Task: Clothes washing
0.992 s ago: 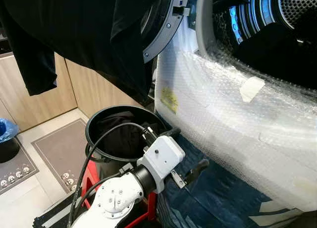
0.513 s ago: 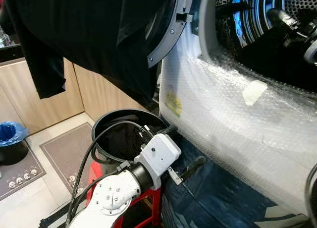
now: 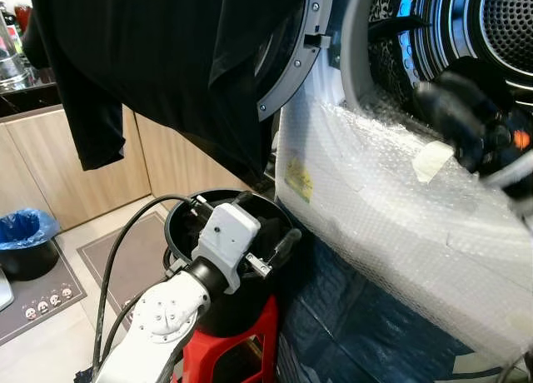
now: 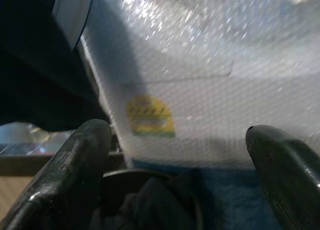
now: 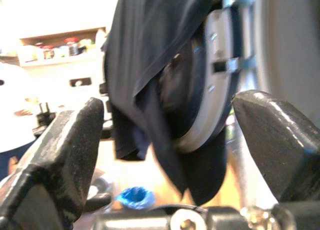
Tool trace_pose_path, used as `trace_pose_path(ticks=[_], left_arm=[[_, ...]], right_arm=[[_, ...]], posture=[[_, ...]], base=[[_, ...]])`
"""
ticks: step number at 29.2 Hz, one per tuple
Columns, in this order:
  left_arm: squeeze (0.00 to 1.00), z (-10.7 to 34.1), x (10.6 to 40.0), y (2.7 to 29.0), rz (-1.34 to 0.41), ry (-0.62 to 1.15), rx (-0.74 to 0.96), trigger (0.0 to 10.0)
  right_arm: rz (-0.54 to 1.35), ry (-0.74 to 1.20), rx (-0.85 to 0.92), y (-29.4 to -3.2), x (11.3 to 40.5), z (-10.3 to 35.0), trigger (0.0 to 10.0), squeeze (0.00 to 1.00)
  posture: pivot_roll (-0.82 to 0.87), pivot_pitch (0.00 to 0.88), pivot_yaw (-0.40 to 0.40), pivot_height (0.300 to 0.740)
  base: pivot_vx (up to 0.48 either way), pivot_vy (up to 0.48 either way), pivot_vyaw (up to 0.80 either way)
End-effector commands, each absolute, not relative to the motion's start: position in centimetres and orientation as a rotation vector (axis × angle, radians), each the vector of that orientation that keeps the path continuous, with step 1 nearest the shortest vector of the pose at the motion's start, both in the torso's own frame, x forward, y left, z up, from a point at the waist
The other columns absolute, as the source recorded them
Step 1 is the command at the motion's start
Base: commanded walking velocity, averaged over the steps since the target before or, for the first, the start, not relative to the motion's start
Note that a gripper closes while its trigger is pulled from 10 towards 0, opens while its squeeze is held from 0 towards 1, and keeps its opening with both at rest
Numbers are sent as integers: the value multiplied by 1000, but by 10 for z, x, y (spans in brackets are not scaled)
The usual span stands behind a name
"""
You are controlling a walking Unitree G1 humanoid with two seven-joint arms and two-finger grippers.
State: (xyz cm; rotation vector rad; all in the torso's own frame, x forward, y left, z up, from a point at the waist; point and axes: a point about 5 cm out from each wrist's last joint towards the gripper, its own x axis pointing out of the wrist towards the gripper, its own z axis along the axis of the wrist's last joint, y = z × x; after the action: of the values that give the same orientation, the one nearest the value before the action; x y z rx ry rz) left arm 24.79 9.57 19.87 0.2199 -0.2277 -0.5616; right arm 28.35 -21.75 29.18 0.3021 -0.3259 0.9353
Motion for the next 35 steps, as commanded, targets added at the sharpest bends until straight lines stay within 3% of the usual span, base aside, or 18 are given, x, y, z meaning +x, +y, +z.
trace_pose_path(ticks=[1,11,17,23,32,35], left_arm=[[0,194,250,100,-538,-216,221,10000],[0,175,255,117,-466,-161,210,10000],[0,168,259,134,-339,-125,156,10000],[0,165,255,164,-77,-138,126,10000],[0,157,227,198,294,-118,73,10000],[0,155,220,202,337,-106,64,10000]], right_arm=[[1014,-309,282,-211,273,290,10000,0],[1149,-59,239,-197,252,246,10000,0],[1132,105,125,-180,259,211,10000,0],[1005,240,-77,-155,292,168,10000,0],[808,290,-171,-131,333,144,10000,0],[748,303,-192,-128,341,139,10000,0]], posture=[[16,0,-75,740],[22,0,-72,740],[47,0,-84,740],[110,0,-119,740],[202,0,-185,740],[224,0,-203,740]], base=[[0,0,0],[0,0,0],[0,0,0],[0,0,0],[0,0,0],[0,0,0]])
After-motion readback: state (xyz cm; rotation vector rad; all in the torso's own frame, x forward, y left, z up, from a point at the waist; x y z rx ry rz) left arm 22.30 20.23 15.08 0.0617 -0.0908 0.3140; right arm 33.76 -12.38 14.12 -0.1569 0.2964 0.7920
